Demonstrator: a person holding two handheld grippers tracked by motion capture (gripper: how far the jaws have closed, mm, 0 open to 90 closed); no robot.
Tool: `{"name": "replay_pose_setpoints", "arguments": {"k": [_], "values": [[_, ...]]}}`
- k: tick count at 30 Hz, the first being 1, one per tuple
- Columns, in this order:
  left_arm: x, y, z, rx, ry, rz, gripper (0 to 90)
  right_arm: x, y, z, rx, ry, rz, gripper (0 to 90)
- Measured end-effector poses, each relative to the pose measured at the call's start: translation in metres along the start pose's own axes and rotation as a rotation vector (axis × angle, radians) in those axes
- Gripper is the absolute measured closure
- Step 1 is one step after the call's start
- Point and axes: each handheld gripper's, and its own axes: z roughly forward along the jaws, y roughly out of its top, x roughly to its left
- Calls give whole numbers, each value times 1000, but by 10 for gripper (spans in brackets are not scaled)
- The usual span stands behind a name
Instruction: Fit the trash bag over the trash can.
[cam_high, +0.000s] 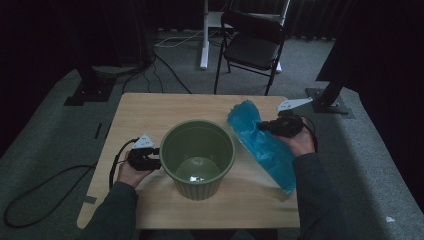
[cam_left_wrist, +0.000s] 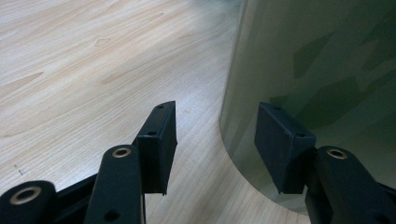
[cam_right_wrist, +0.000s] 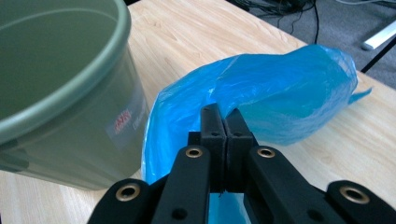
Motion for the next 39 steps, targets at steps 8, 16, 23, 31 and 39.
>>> {"name": "replay_pose_setpoints", "arguments": {"k": [8, 16, 23, 31, 39], "values": [[-1, 0, 1, 1, -3, -1, 486, 6, 17, -5, -8, 0, -31, 894], [-3, 1, 2, 2, -7, 6, 487, 16, 42, -4, -26, 13, -66, 894], [-4, 2, 2, 3, -7, 9, 487, 28, 64, 1, -27, 32, -106, 895], [-5, 2, 3, 3, -5, 13, 487, 40, 83, 5, -30, 58, -137, 895], [-8, 4, 5, 2, -2, 17, 487, 47, 94, 9, -41, 78, -148, 895]]}}
